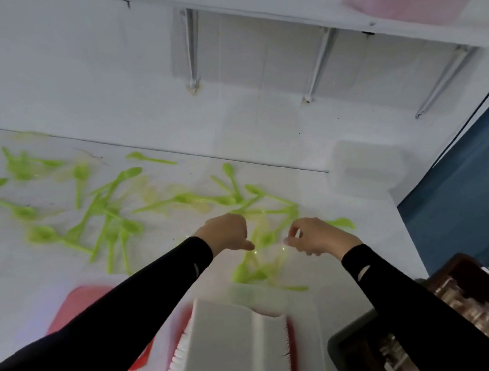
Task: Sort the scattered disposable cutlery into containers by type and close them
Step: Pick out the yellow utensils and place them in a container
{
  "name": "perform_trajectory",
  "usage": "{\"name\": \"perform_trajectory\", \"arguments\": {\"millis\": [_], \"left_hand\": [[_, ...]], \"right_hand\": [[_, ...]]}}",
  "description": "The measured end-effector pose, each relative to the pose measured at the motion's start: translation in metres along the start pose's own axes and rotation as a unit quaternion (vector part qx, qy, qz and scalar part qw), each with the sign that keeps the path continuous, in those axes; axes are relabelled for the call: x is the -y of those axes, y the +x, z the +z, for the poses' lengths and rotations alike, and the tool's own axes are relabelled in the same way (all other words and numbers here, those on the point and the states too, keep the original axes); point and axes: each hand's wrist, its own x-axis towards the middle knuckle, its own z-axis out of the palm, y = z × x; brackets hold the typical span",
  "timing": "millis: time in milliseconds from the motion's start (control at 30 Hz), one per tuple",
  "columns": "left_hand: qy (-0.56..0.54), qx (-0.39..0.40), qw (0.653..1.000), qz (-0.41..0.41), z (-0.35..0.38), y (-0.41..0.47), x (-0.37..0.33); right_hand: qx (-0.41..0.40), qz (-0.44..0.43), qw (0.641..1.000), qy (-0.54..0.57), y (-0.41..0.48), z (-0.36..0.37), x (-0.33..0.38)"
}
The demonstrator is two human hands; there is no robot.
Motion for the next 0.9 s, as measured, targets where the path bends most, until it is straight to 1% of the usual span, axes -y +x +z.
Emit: {"name": "perform_trajectory", "arguments": {"millis": [33,100,167,233,267,333,400,467,533,567,600,667,700,733,767,833,867,900], "left_hand": [[0.041,0.001,0.999,-0.021,0.004,0.005,-0.005],[0.075,0.007,0.996,-0.054,0.013,0.014,-0.016],[0.087,0.019,0.993,-0.074,0.021,0.019,-0.025],[0.070,0.024,0.993,-0.089,0.025,0.023,-0.025],[0.048,0.017,0.995,-0.091,0.027,0.026,-0.022],[-0.036,-0.007,0.997,-0.066,0.029,0.032,-0.012],[-0.161,-0.050,0.985,-0.026,0.027,0.032,-0.007],[-0.283,-0.113,0.952,-0.008,0.021,0.029,-0.011],[-0.408,-0.148,0.901,-0.003,0.015,0.027,-0.018],[-0.473,-0.147,0.869,-0.002,0.012,0.025,-0.023],[-0.536,-0.136,0.834,0.000,0.009,0.024,-0.027],[-0.628,-0.094,0.772,0.013,0.003,0.019,-0.034],[-0.652,-0.073,0.755,0.021,0.002,0.017,-0.036],[-0.651,-0.060,0.757,0.027,0.002,0.016,-0.038],[-0.625,-0.060,0.778,0.033,0.003,0.017,-0.037],[-0.549,-0.094,0.830,0.033,0.007,0.020,-0.035],[-0.532,-0.121,0.838,0.025,0.008,0.021,-0.032],[-0.531,-0.147,0.834,0.015,0.008,0.023,-0.029]], "right_hand": [[0.031,0.017,0.999,-0.003,0.005,0.005,0.001],[0.075,0.025,0.996,-0.036,0.014,0.016,0.003],[0.076,0.004,0.994,-0.085,0.022,0.023,0.003],[0.067,-0.021,0.993,-0.100,0.027,0.028,0.003],[0.066,-0.026,0.995,-0.073,0.029,0.028,0.000],[0.052,-0.036,0.997,0.044,0.033,0.023,-0.005],[-0.002,-0.050,0.985,0.168,0.035,0.012,-0.009],[-0.086,-0.069,0.952,0.287,0.036,0.001,-0.008],[-0.128,-0.089,0.901,0.405,0.032,-0.008,-0.003],[-0.128,-0.097,0.880,0.446,0.030,-0.010,-0.001],[-0.122,-0.103,0.868,0.470,0.029,-0.011,0.002],[-0.117,-0.108,0.862,0.482,0.027,-0.008,0.008],[-0.124,-0.106,0.865,0.475,0.028,-0.004,0.010],[-0.137,-0.101,0.869,0.465,0.029,-0.001,0.013],[-0.150,-0.096,0.872,0.456,0.030,0.003,0.015],[-0.145,-0.099,0.876,0.450,0.031,0.008,0.019],[-0.128,-0.107,0.876,0.453,0.031,0.008,0.021],[-0.109,-0.113,0.875,0.458,0.031,0.007,0.021]]}}
